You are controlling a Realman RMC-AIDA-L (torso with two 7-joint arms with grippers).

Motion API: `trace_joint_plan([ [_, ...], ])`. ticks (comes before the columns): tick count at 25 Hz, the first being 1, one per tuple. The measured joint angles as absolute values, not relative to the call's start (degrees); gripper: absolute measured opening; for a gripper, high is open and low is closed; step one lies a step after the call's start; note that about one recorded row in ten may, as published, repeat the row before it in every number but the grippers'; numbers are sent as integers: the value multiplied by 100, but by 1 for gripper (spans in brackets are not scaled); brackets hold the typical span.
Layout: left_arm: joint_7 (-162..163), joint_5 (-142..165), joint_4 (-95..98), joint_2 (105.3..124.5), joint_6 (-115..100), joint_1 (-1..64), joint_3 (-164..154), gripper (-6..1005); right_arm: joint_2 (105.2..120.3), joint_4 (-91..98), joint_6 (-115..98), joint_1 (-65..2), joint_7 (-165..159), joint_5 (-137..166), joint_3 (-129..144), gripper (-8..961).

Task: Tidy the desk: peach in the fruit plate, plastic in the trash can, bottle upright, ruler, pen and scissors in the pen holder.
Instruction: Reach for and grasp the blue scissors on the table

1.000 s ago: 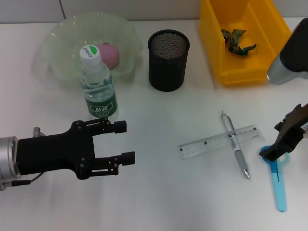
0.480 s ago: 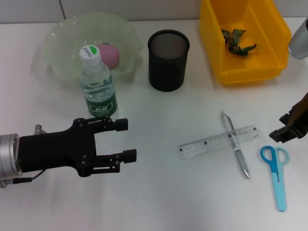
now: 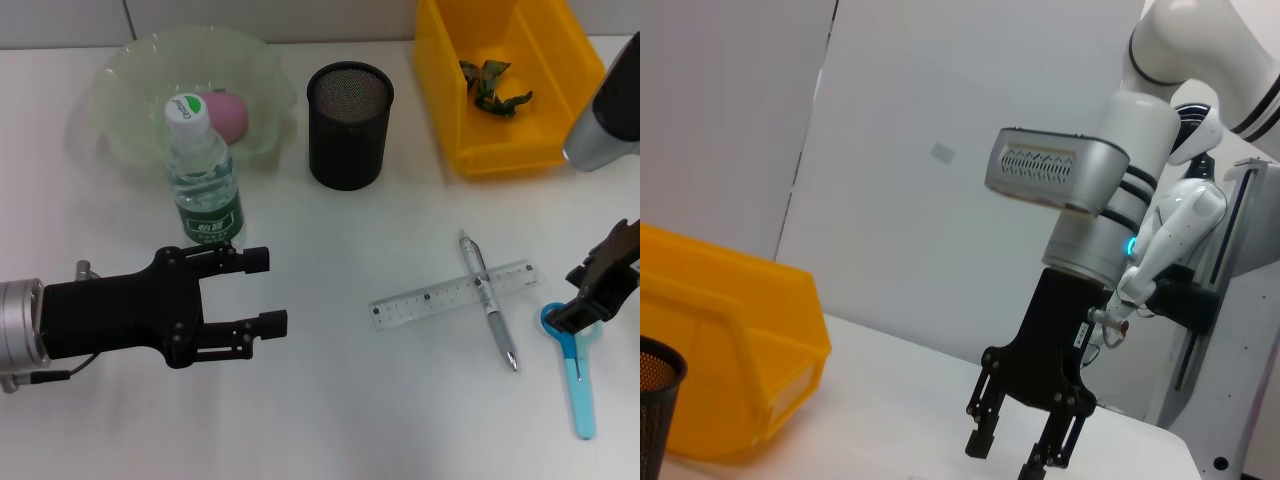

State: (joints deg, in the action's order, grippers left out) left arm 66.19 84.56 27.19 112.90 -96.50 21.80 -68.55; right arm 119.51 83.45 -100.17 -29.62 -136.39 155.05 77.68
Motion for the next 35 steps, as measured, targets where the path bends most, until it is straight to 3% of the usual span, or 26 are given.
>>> trace_joint_plan([
  [35,6688,8473,2724,11329,-9668,2118,-6856,785,11935,7707,-9228,-2914,-13574,15539,8287,521],
])
